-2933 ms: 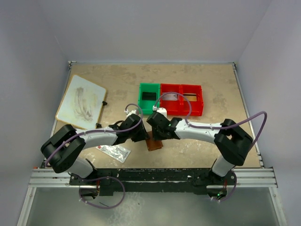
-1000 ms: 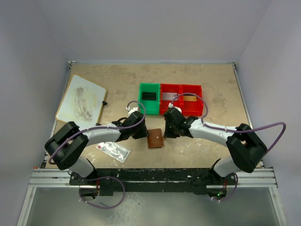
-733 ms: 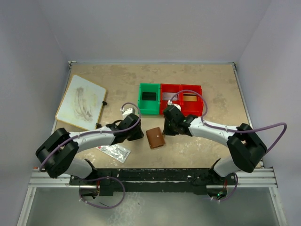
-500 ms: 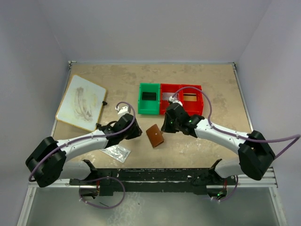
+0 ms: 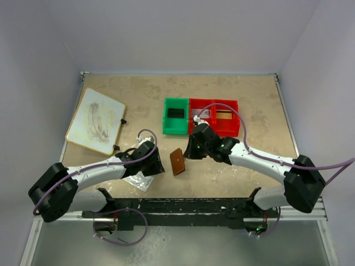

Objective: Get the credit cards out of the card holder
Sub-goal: Open the card holder at the center of the board.

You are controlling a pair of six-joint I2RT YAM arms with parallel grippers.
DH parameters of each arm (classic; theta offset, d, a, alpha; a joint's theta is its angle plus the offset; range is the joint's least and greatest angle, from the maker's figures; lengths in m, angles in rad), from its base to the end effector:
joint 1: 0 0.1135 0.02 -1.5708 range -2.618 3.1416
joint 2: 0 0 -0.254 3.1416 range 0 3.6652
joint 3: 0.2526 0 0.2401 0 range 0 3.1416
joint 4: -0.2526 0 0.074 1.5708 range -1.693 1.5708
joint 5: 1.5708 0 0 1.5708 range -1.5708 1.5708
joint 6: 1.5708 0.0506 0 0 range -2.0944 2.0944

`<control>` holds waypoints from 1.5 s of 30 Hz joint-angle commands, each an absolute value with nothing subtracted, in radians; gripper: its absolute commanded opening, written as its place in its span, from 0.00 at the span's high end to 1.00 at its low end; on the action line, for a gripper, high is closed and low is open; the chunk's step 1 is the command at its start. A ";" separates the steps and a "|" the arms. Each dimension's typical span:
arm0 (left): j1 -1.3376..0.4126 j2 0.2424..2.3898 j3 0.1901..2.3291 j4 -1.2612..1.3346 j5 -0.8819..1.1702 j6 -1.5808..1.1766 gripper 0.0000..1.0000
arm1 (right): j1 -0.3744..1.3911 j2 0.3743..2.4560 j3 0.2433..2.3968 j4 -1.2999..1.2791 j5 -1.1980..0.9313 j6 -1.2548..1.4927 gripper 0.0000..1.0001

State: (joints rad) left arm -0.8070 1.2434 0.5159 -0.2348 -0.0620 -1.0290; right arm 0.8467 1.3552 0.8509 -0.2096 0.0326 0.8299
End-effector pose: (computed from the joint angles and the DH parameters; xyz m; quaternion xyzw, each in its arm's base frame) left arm 0.1565 -0.1589 0.1421 -0.1149 0.9467 -0.2199 0.2054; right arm 0.1949 0.2179 0.2203 -0.0009 0.9095 0.2989 0.2888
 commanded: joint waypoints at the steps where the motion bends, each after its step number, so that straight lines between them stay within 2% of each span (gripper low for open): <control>1: -0.805 1.252 0.558 -0.475 -0.067 -1.022 0.61 | 0.850 1.355 0.909 -0.200 0.039 0.850 0.94; 6: -0.801 1.171 0.473 -0.566 -0.136 -1.108 0.61 | 0.850 1.356 0.915 -0.211 0.050 0.861 0.94; 13: -0.800 1.046 0.508 -0.714 -0.331 -1.225 0.60 | 0.853 1.365 0.942 -0.194 0.017 0.843 0.94; 17: -0.800 0.959 0.538 -0.644 -0.354 -1.175 0.54 | 0.874 1.395 0.927 -0.116 -0.027 0.869 0.94; 21: -0.800 0.894 0.565 -0.559 -0.362 -1.135 0.35 | 0.907 1.441 0.959 -0.082 -0.039 0.876 0.94; 27: -0.799 0.898 0.573 -0.483 -0.339 -1.113 0.21 | 0.923 1.442 0.977 -0.003 -0.092 0.893 0.94; 35: -0.799 0.833 0.535 -0.430 -0.333 -1.135 0.13 | 0.923 1.404 0.936 -0.011 -0.073 0.917 0.94; 45: -0.799 0.956 0.545 -0.345 -0.273 -1.097 0.12 | 0.922 1.321 0.895 -0.082 -0.044 0.969 0.93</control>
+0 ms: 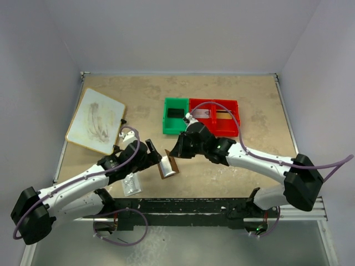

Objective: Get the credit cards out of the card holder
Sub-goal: Open the card holder at the center of the board.

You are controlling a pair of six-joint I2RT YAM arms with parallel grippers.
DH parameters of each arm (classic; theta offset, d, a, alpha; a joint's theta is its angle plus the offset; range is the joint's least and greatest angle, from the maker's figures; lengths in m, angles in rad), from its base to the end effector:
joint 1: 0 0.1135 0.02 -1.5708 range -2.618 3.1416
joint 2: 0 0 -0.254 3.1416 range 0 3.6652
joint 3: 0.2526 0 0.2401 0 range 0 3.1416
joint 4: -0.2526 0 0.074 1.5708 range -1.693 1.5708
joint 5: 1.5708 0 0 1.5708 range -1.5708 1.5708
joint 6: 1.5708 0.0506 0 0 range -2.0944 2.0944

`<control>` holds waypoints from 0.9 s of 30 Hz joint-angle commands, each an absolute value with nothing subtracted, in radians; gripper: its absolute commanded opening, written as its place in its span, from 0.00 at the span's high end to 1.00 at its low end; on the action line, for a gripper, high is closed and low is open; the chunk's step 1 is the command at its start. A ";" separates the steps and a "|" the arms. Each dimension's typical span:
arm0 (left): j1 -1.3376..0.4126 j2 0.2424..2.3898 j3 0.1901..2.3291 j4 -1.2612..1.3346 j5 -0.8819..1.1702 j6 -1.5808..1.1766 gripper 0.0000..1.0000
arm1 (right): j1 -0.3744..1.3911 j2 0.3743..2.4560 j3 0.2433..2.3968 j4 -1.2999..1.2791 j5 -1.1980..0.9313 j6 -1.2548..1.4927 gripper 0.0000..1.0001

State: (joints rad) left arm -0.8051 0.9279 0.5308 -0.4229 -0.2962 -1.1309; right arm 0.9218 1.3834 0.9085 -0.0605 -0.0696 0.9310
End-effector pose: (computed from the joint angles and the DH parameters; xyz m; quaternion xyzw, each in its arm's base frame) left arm 0.1415 -0.1259 0.1927 -0.2026 0.8992 -0.2209 0.3187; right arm 0.1869 0.2522 0.2466 -0.0132 0.8685 0.4136 0.2729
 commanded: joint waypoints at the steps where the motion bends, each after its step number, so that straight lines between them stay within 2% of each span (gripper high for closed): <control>1: -0.799 0.964 0.549 -0.335 -0.271 -1.090 0.13 | 0.918 1.313 0.891 -0.092 -0.027 0.968 0.93; 6: -0.799 0.979 0.585 -0.289 -0.244 -1.037 0.17 | 0.818 1.282 0.778 -0.088 -0.104 0.962 0.92; 14: -0.801 1.024 0.588 -0.162 -0.162 -0.982 0.18 | 0.674 1.085 0.440 0.117 -0.208 1.058 0.92; 27: -0.804 1.265 0.635 -0.019 0.029 -0.943 0.26 | 0.673 1.138 0.430 0.045 -0.125 1.059 0.92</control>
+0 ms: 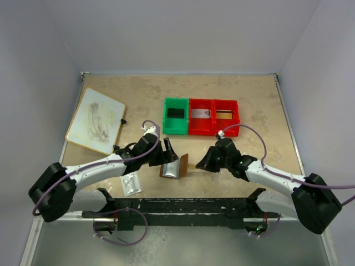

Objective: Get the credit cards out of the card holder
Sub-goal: Open the card holder at the center of the board.

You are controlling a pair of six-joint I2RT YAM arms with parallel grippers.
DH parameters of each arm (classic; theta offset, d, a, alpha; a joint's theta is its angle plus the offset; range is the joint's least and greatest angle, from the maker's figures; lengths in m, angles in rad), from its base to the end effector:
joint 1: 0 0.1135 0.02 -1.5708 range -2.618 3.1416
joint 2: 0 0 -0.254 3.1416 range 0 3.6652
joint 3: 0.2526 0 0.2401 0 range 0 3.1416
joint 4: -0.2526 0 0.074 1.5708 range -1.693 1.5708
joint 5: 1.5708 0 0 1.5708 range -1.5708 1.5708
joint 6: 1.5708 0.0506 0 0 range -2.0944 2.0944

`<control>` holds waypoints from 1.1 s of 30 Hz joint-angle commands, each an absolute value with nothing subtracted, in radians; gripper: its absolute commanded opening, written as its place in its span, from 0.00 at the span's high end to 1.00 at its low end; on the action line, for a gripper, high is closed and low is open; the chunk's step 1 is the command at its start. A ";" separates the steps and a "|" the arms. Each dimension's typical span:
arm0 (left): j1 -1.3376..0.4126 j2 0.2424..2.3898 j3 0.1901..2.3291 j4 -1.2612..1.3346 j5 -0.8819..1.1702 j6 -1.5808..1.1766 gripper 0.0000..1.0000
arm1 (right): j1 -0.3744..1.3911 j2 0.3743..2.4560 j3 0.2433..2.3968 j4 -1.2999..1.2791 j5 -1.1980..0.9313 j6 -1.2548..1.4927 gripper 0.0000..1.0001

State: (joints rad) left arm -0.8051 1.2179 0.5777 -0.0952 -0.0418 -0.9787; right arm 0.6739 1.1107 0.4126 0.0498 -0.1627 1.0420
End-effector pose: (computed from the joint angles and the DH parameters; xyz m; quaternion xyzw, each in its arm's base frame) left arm 0.1726 -0.1765 0.1775 -0.0877 0.9097 -0.3036 0.2695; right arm 0.1689 0.1454 0.1628 0.1278 0.8841 0.3832 0.2351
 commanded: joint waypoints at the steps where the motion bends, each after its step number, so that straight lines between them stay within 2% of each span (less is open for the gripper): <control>1: -0.805 1.276 0.637 -0.017 0.033 -0.941 0.26 | 0.673 1.145 0.423 0.053 -0.125 1.062 0.92; 13: -0.816 1.345 0.629 0.051 0.104 -0.959 0.37 | 0.674 1.173 0.385 0.084 -0.115 1.091 0.92; 17: -0.827 1.355 0.626 0.073 0.118 -0.960 0.37 | 0.674 1.178 0.392 0.086 -0.114 1.089 0.92; 22: -0.844 1.414 0.647 0.230 0.272 -0.988 0.38 | 0.674 1.204 0.391 0.105 -0.123 1.090 0.91; 25: -0.861 1.460 0.682 0.239 0.289 -0.980 0.42 | 0.673 1.212 0.399 0.095 -0.117 1.099 0.91; 29: -0.869 1.505 0.700 0.187 0.253 -0.953 0.53 | 0.674 1.187 0.411 0.089 -0.118 1.097 0.85; 33: -0.874 1.522 0.685 0.190 0.234 -0.952 0.54 | 0.673 1.123 0.443 0.022 -0.074 1.093 0.74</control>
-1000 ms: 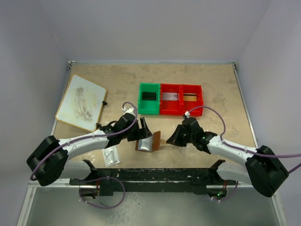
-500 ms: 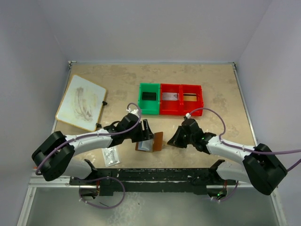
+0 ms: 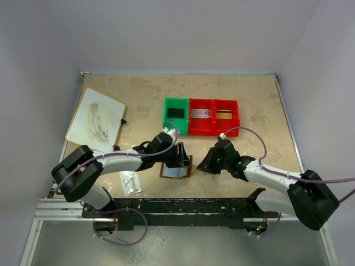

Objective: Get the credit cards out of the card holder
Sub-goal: Open the card holder at the center of the board.

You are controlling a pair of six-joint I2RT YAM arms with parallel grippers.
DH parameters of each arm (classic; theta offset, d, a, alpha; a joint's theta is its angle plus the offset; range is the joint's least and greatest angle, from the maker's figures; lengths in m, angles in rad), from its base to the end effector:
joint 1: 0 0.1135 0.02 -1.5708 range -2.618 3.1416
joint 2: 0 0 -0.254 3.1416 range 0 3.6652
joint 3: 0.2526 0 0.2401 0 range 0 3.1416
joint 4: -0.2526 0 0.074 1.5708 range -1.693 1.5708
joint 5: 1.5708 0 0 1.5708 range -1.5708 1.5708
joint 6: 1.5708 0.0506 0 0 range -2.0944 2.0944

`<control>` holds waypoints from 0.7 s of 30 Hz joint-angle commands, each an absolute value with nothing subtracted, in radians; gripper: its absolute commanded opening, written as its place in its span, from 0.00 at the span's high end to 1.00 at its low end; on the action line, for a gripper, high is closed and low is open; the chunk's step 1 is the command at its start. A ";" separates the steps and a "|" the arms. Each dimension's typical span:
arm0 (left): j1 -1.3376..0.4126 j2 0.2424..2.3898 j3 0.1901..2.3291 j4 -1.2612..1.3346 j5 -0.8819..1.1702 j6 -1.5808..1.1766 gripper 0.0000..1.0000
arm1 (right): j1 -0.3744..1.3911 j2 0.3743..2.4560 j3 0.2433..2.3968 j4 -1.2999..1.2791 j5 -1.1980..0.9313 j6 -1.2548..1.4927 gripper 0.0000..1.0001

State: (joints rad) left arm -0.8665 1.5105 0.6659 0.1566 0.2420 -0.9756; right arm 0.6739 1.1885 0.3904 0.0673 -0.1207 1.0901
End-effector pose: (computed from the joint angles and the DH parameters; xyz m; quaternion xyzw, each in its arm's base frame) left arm 0.1844 -0.2358 0.1549 0.0026 0.8990 -0.4037 0.1697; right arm 0.1705 0.1439 0.1417 0.1642 0.8968 0.3492 0.2162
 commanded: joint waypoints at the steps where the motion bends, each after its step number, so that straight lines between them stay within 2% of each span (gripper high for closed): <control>1: -0.876 1.532 0.684 0.189 0.233 -0.951 0.54 | 0.674 1.108 0.459 -0.004 -0.056 1.088 0.68; 4: -0.886 1.554 0.683 0.183 0.225 -0.948 0.57 | 0.675 1.077 0.526 -0.107 -0.006 1.066 0.60; 12: -0.902 1.565 0.673 0.129 0.174 -0.933 0.64 | 0.673 1.055 0.686 -0.241 0.047 1.021 0.59; 17: -0.911 1.569 0.677 0.109 0.163 -0.925 0.65 | 0.673 1.095 0.684 -0.087 -0.077 0.971 0.63; 21: -0.923 1.568 0.686 0.126 0.194 -0.917 0.57 | 0.677 1.195 0.693 -0.011 -0.126 0.949 0.70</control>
State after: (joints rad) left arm -0.9081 1.5623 0.6659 0.1184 0.1856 -0.9489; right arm 0.6739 1.1194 0.6598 -0.1131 -0.0490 0.9962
